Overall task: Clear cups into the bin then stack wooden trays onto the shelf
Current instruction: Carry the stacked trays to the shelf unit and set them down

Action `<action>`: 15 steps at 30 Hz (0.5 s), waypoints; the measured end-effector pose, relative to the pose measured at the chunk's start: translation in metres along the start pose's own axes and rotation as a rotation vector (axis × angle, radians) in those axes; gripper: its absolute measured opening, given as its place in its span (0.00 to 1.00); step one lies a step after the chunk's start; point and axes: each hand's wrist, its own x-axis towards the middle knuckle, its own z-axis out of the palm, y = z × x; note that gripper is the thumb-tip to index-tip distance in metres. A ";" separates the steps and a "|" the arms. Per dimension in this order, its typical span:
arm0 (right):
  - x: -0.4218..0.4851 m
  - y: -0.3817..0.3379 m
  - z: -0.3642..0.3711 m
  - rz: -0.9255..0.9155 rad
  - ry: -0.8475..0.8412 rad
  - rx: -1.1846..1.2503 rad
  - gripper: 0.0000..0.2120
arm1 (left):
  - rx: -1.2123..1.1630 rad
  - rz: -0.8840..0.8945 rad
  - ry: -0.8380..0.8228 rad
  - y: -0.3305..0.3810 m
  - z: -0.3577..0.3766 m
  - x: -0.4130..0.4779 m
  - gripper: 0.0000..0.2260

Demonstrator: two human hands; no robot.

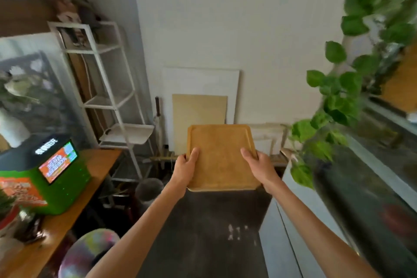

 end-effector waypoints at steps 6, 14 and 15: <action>0.137 -0.019 0.064 0.037 -0.158 0.038 0.19 | -0.011 -0.038 0.205 0.016 -0.024 0.113 0.27; 0.318 -0.038 0.175 0.021 -0.319 0.043 0.25 | -0.104 -0.072 0.352 0.025 -0.073 0.285 0.27; 0.339 -0.042 0.187 0.029 -0.339 0.045 0.24 | -0.108 -0.097 0.358 0.028 -0.081 0.306 0.29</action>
